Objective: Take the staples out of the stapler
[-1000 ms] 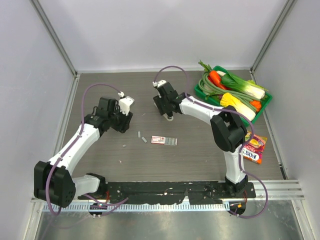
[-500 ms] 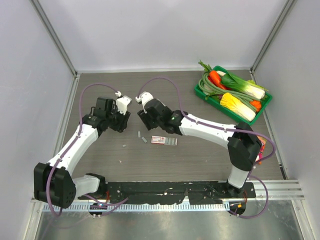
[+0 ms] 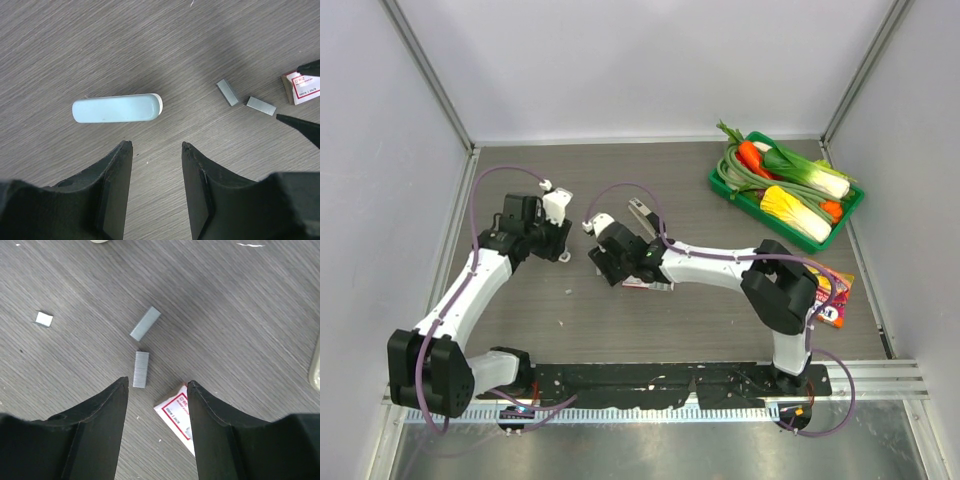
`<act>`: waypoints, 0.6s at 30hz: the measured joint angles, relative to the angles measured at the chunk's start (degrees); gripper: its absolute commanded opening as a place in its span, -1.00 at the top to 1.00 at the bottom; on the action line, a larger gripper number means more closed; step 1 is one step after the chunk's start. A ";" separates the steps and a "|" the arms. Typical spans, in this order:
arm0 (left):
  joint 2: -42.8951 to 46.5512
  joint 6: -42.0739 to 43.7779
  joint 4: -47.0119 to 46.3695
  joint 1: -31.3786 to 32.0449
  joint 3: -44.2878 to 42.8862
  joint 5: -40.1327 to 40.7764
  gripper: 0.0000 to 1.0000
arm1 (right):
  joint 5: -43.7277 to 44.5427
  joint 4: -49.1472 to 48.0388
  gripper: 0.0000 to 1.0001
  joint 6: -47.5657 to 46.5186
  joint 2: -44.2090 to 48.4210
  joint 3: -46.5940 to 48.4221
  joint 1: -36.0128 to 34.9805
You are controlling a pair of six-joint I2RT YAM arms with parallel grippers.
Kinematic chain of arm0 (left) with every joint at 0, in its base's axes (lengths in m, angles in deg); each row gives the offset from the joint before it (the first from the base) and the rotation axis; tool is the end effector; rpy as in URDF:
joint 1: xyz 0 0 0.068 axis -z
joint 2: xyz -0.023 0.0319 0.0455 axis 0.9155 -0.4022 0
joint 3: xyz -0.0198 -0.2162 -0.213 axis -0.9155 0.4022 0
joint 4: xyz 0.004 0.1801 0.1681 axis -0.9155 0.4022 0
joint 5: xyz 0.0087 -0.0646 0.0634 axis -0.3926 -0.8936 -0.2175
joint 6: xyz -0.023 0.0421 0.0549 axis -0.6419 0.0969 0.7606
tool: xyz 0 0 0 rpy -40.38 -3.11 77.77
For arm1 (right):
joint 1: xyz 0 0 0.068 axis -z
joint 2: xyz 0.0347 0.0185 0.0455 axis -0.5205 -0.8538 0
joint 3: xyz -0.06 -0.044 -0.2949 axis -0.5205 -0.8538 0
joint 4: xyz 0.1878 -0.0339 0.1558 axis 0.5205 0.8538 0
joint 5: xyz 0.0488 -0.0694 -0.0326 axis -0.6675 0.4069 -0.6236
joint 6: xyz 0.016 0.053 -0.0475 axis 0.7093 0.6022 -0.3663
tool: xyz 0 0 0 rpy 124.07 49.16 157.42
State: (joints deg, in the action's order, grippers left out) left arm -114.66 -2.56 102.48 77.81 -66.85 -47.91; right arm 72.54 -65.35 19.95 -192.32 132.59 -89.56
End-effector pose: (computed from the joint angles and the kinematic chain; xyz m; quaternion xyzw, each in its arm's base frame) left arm 0.2319 -0.0572 0.2800 0.2193 0.9040 -0.0719 0.3599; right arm 0.2350 0.3579 0.2245 -0.3629 0.8490 0.1325 0.3605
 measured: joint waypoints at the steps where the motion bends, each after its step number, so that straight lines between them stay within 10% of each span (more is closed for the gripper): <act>1: 0.09 0.00 -0.17 -0.11 0.09 0.09 0.05 | -0.35 -0.44 -0.11 0.24 -0.28 0.00 -0.24; 18: 0.17 0.20 -1.05 -1.57 0.74 0.74 0.05 | -2.21 -1.88 0.05 2.05 -6.60 1.14 -1.49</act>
State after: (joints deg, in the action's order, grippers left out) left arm -114.48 -2.36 101.43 76.24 -66.10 -47.16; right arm 70.33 -67.23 22.01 -198.92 133.73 -91.05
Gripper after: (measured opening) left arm 0.474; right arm 0.501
